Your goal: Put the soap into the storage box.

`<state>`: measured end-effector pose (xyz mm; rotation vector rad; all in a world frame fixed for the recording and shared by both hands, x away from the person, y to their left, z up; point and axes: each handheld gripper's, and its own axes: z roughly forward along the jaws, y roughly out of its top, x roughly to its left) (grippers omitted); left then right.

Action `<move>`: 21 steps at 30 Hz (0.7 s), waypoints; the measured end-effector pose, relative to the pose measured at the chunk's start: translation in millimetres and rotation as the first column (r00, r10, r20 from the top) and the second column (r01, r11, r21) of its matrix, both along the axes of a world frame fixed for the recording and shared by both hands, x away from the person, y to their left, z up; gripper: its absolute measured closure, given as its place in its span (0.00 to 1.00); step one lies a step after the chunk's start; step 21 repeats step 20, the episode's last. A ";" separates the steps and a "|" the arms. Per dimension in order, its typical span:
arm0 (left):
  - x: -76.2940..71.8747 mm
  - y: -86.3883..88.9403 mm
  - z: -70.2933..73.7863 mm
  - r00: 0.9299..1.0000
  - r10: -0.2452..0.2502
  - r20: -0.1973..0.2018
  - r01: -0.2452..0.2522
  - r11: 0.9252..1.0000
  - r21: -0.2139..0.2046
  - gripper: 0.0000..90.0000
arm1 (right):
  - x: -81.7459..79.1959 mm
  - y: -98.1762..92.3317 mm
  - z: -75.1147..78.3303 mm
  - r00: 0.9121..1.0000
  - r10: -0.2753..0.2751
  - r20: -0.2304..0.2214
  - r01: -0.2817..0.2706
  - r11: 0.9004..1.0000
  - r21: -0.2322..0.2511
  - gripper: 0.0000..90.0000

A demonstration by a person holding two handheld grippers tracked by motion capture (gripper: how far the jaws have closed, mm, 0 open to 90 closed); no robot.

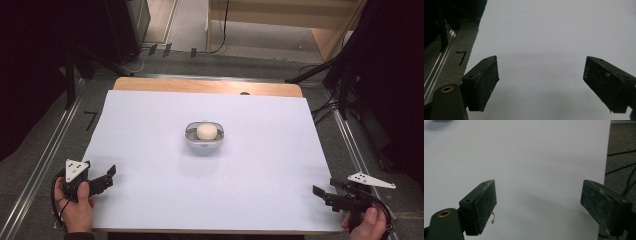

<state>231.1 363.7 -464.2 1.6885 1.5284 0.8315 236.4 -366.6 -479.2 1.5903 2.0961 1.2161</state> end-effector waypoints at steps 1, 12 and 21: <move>0.0 0.0 0.0 1.000 0.000 0.000 0.000 1.000 0.000 0.15 | 0.4 -0.3 -1.8 1.000 0.000 0.000 0.000 1.000 0.006 0.15; 0.3 0.5 0.1 1.000 -0.002 -0.005 0.002 1.000 -0.004 0.15 | 2.4 7.1 -10.5 0.999 0.005 0.032 -0.006 1.000 0.030 0.15; 1.8 0.9 0.0 1.000 0.002 -0.020 -0.002 1.000 -0.007 0.15 | 1.3 9.7 -11.3 0.999 -0.005 0.033 0.005 1.000 0.016 0.15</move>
